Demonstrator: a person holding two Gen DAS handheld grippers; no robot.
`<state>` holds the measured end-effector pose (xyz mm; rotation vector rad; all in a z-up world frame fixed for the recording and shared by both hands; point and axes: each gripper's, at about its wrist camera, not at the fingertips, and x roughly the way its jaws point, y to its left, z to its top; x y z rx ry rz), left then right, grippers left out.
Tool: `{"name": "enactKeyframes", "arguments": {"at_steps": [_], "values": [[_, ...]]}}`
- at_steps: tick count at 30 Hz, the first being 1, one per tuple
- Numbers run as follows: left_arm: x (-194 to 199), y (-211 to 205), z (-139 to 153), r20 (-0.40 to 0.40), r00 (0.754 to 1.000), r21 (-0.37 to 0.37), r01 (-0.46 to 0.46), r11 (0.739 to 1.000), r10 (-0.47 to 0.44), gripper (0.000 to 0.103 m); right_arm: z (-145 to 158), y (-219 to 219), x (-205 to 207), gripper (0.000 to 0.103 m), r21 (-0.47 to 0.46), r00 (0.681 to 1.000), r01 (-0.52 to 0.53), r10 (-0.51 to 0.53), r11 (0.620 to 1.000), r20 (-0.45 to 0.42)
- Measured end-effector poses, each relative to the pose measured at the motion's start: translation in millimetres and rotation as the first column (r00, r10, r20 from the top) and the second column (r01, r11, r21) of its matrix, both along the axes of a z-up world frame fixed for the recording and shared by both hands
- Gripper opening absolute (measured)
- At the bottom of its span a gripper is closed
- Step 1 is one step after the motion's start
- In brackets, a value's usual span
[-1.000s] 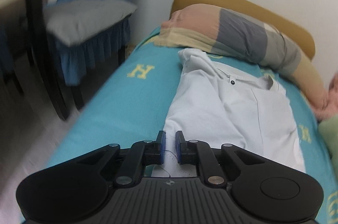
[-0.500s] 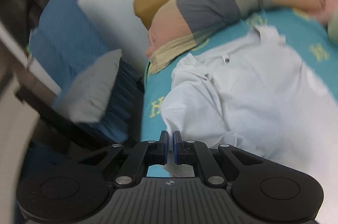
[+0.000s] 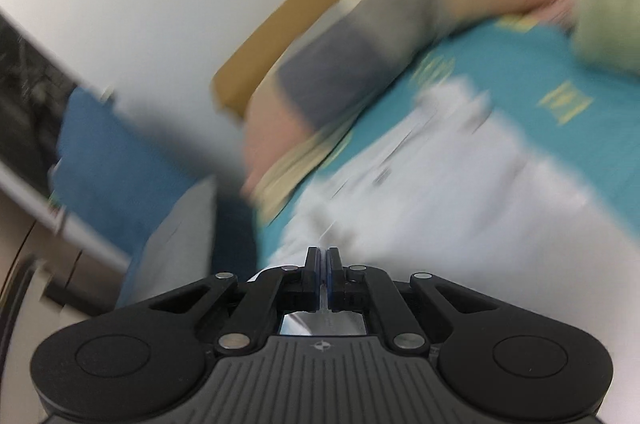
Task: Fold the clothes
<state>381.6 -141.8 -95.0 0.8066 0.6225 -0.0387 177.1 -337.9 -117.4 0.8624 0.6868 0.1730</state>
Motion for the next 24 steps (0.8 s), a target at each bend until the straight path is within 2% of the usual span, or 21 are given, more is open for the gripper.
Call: {"name": "enactKeyframes", "arguments": {"at_steps": [4, 5, 7, 9, 12, 14, 16, 18, 19, 22, 24], "values": [[8, -34, -15, -0.024, 0.999, -0.146, 0.032, 0.989, -0.036, 0.004, -2, -2, 0, 0.070, -0.031, 1.000, 0.019, -0.019, 0.999, -0.002], [9, -38, -16, -0.037, 0.999, -0.193, 0.026, 0.981, -0.034, 0.007, -4, -3, -1, 0.070, -0.042, 1.000, 0.024, -0.024, 0.999, -0.001], [3, -38, -9, -0.038, 0.999, -0.264, 0.019, 0.964, -0.030, 0.020, -6, -5, -4, 0.070, -0.069, 0.999, 0.033, -0.033, 0.997, -0.001], [-10, -34, 1, -0.030, 0.999, -0.317, 0.010, 0.948, -0.020, 0.057, -7, -3, -5, 0.070, -0.089, 1.000, 0.020, -0.020, 0.996, 0.003], [-52, -9, 25, 0.004, 1.000, -0.376, 0.006, 0.927, -0.004, 0.073, -4, 3, -5, 0.070, -0.114, 1.000, -0.003, 0.007, 0.993, 0.027], [-92, 16, 37, 0.006, 0.999, -0.419, -0.033, 0.908, 0.040, 0.081, -2, 10, -4, 0.070, -0.124, 0.998, -0.022, 0.029, 0.992, 0.050], [-134, 42, 48, 0.004, 0.996, -0.468, -0.080, 0.880, 0.092, 0.081, -1, 15, -4, 0.070, -0.122, 0.996, -0.044, 0.052, 0.992, 0.069], [-175, 69, 53, -0.029, 0.986, -0.542, -0.153, 0.826, 0.163, 0.082, -1, 18, -6, 0.069, -0.112, 0.993, -0.062, 0.073, 0.992, 0.091], [-194, 80, 52, -0.043, 0.981, -0.569, -0.179, 0.803, 0.188, 0.082, 1, 22, -7, 0.069, -0.123, 0.991, -0.072, 0.085, 0.990, 0.103], [-235, 99, 48, -0.090, 0.971, -0.616, -0.229, 0.753, 0.222, 0.082, 5, 33, -12, 0.069, -0.184, 0.982, -0.100, 0.127, 0.978, 0.141], [-249, 97, 49, -0.114, 0.975, -0.610, -0.219, 0.762, 0.190, 0.082, 7, 40, -16, 0.069, -0.227, 0.974, -0.115, 0.154, 0.967, 0.164]]}}
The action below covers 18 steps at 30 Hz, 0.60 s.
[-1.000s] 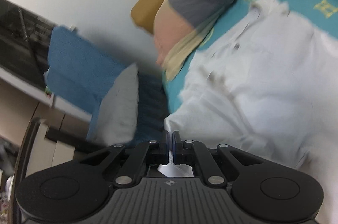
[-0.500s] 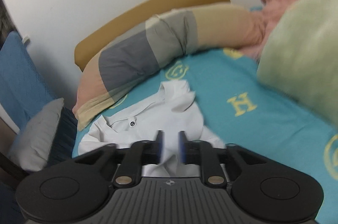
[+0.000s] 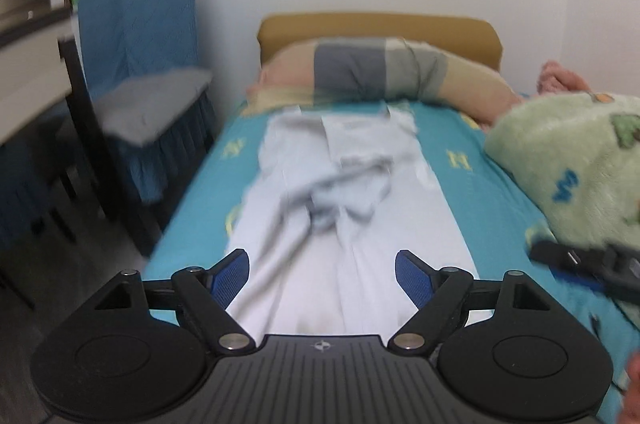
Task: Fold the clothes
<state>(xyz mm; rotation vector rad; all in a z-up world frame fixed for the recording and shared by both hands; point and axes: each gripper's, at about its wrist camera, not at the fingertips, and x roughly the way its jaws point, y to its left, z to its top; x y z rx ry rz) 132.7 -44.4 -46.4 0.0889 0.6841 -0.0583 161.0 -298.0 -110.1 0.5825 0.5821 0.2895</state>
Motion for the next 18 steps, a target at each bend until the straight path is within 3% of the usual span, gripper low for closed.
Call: {"name": "enactKeyframes", "arguments": {"at_steps": [4, 10, 14, 18], "values": [[-15, -8, 11, 0.081, 0.994, 0.054, 0.065, 0.996, -0.070, 0.082, 4, 14, -3, 0.069, -0.080, 0.998, -0.021, 0.026, 0.997, 0.063], [-8, 21, 15, 0.146, 0.989, -0.077, 0.007, 0.997, 0.005, 0.082, 18, 38, 10, 0.068, -0.202, 0.987, -0.013, 0.045, 0.979, 0.157], [4, 50, 7, 0.140, 0.988, -0.128, -0.049, 0.991, 0.067, 0.082, 37, 59, 63, 0.068, -0.270, 0.975, -0.010, 0.069, 0.963, 0.211], [14, 77, -6, 0.095, 0.989, -0.184, -0.094, 0.978, 0.113, 0.082, 35, 102, 134, 0.068, -0.373, 0.966, -0.105, 0.184, 0.922, 0.182]]}}
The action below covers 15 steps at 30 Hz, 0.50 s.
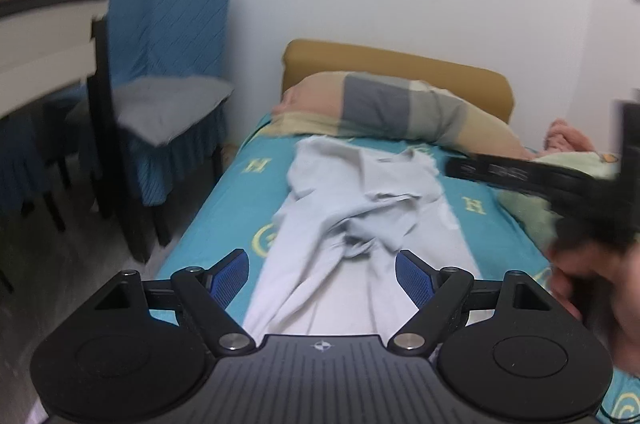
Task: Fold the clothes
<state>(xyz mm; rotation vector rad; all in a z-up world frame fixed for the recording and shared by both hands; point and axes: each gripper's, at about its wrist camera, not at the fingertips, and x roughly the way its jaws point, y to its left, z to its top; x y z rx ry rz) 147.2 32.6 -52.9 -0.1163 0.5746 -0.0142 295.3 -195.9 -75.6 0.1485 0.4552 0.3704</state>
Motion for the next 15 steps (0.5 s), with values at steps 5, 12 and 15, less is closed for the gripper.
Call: {"name": "enactKeyframes", "arguments": {"at_steps": [5, 12, 15], "values": [[13, 23, -15, -0.040, 0.999, -0.063, -0.030, 0.998, 0.028, 0.082, -33, 59, 60, 0.065, -0.237, 0.994, -0.100, 0.087, 0.966, -0.066], [28, 39, -38, -0.103, 0.995, -0.133, -0.034, 0.991, 0.020, 0.082, -67, 81, 106, 0.025, -0.375, 0.989, -0.108, 0.060, 0.921, -0.138], [31, 42, -44, -0.116, 0.993, -0.156, -0.047, 0.987, 0.030, 0.082, -60, 67, 113, 0.005, -0.309, 0.993, -0.053, 0.017, 0.949, -0.117]]}}
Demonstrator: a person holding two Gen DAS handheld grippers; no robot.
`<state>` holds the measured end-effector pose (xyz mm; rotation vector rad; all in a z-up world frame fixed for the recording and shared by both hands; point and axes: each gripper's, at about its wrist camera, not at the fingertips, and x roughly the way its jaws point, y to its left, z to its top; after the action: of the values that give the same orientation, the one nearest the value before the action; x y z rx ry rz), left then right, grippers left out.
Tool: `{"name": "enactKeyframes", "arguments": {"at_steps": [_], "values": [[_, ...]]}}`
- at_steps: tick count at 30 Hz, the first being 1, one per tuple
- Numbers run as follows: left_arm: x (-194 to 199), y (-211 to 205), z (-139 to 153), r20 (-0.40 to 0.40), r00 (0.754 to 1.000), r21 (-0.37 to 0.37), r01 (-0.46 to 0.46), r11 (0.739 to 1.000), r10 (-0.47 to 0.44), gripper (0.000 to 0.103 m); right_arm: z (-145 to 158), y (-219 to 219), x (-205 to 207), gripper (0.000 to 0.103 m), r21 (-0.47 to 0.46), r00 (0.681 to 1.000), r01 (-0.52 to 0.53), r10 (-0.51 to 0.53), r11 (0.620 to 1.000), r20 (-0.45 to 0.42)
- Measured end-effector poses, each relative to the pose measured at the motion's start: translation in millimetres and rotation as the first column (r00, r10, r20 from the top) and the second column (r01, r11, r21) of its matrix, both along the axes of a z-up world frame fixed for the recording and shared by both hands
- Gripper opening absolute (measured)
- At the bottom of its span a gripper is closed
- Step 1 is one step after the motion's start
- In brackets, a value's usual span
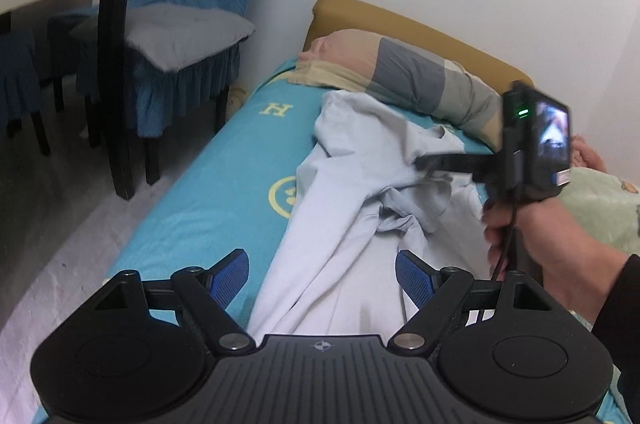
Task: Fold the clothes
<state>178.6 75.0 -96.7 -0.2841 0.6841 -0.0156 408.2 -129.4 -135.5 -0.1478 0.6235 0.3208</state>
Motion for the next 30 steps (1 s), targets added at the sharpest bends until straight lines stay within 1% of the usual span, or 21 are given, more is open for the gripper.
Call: {"name": "enactKeyframes", "arguments": {"at_steps": [3, 5, 6, 8, 10, 12, 13, 15, 16, 17, 18, 19, 20, 22, 27, 30], "values": [[1, 1, -6, -0.020, 1.000, 0.003, -0.014, 1.000, 0.014, 0.082, 14, -16, 10, 0.004, 0.057, 0.993, 0.079, -0.084, 0.995, 0.085], [1, 1, -9, -0.033, 0.999, 0.004, -0.018, 1.000, 0.018, 0.082, 21, -31, 26, 0.004, 0.106, 0.978, 0.159, -0.171, 0.982, 0.118], [1, 1, -10, -0.038, 0.999, 0.005, -0.020, 1.000, 0.020, 0.082, 21, -38, 34, 0.004, 0.117, 0.971, 0.192, -0.207, 0.974, 0.123], [3, -1, -11, -0.037, 0.999, 0.026, -0.025, 0.999, 0.026, 0.082, 14, -47, 53, 0.004, 0.123, 0.963, 0.238, -0.251, 0.963, 0.101], [4, -4, -14, -0.041, 0.999, 0.046, -0.027, 0.999, 0.029, 0.082, 4, -51, 65, 0.004, 0.120, 0.961, 0.256, -0.266, 0.959, 0.071], [8, -5, -18, -0.060, 0.998, 0.046, -0.032, 0.998, 0.035, 0.082, -6, -52, 70, 0.006, 0.149, 0.966, 0.245, -0.254, 0.958, 0.046], [10, -4, -20, -0.070, 0.997, 0.039, -0.038, 0.999, 0.040, 0.082, -9, -53, 68, 0.007, 0.176, 0.969, 0.234, -0.244, 0.956, 0.038], [13, -3, -22, -0.082, 0.996, 0.027, -0.045, 0.999, 0.047, 0.082, -8, -50, 59, 0.009, 0.187, 0.973, 0.213, -0.225, 0.959, 0.044], [12, -3, -21, -0.078, 0.996, 0.032, -0.046, 0.998, 0.049, 0.082, -5, -50, 53, 0.013, 0.191, 0.976, 0.203, -0.213, 0.960, 0.037], [11, -4, -19, -0.070, 0.996, 0.040, -0.046, 0.998, 0.049, 0.082, -1, -51, 47, 0.022, 0.195, 0.979, 0.192, -0.201, 0.962, 0.029], [11, -6, -18, -0.063, 0.997, 0.049, -0.045, 0.998, 0.048, 0.082, 3, -52, 40, 0.048, 0.209, 0.982, 0.183, -0.190, 0.961, 0.010], [10, -7, -16, -0.055, 0.997, 0.058, -0.045, 0.997, 0.048, 0.082, 9, -54, 31, 0.069, 0.232, 0.983, 0.183, -0.185, 0.955, -0.015], [9, -8, -15, -0.052, 0.998, 0.056, -0.043, 0.998, 0.046, 0.082, 16, -56, 19, 0.072, 0.258, 0.984, 0.177, -0.175, 0.950, -0.032], [7, -12, -13, -0.054, 0.998, 0.041, -0.039, 0.998, 0.042, 0.082, 32, -58, -11, 0.069, 0.279, 0.991, 0.131, -0.128, 0.951, -0.028], [1, -24, -6, -0.030, 0.999, 0.081, -0.033, 0.996, 0.035, 0.082, 69, -68, -112, 0.069, 0.315, 0.998, 0.066, -0.064, 0.947, -0.017], [-4, -33, -2, -0.022, 1.000, 0.112, -0.018, 0.994, 0.021, 0.082, 83, -74, -179, 0.069, 0.323, 0.998, 0.062, -0.061, 0.944, -0.013]]}}
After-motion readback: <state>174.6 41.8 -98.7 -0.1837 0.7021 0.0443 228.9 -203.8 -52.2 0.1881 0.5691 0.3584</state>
